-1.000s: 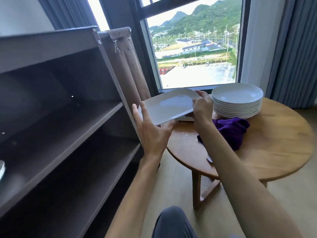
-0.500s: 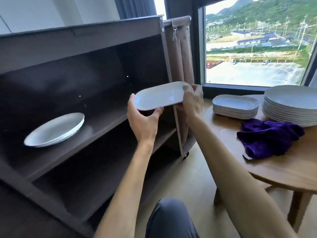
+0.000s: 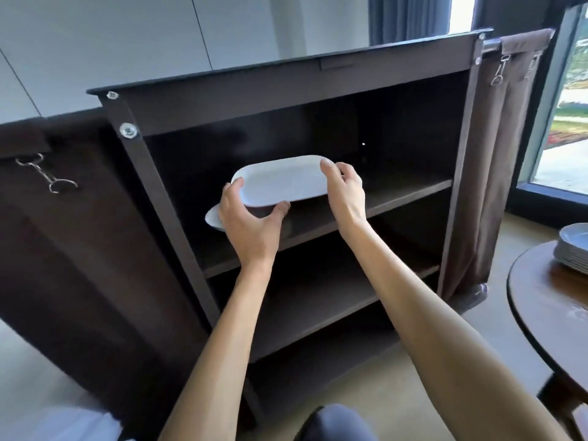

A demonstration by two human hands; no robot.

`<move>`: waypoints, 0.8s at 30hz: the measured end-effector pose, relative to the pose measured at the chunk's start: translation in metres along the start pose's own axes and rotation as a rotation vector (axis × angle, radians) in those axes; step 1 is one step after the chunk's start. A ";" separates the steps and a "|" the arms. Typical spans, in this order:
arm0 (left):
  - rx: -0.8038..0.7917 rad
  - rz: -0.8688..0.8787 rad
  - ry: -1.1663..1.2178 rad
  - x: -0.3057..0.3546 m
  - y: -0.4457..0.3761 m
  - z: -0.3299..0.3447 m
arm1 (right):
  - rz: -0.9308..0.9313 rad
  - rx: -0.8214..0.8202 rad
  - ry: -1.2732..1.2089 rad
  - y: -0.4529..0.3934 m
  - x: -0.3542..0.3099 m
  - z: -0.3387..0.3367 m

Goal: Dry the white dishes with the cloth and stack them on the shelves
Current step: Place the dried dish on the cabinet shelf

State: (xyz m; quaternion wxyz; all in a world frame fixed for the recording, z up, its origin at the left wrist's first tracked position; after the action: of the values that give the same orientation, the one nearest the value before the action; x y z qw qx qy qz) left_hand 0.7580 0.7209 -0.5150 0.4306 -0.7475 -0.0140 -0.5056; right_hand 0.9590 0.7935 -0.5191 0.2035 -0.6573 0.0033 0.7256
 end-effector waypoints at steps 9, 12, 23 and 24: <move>0.053 -0.216 -0.148 -0.077 -0.049 -0.025 | 0.054 -0.198 0.089 -0.031 0.040 0.099; 0.047 -0.259 -0.157 -0.093 -0.049 -0.027 | 0.071 -0.235 0.096 -0.034 0.058 0.111; -0.102 -0.055 -0.357 -0.046 -0.068 0.056 | 0.101 -0.074 0.090 -0.089 0.069 0.054; -0.116 -0.052 -0.369 -0.041 -0.066 0.068 | 0.108 -0.051 0.095 -0.095 0.069 0.042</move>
State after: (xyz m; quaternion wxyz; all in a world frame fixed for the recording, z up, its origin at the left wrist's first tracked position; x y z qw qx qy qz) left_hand 0.7590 0.8237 -0.5129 0.3639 -0.8504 -0.0826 -0.3710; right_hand 0.9435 0.9125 -0.5543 0.1468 -0.6948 0.0299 0.7034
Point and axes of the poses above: each hand's wrist, its own y-axis away from the middle knuckle, its own z-axis out of the palm, x = y × z, the point moved 7 cm from there along -y, towards the middle knuckle
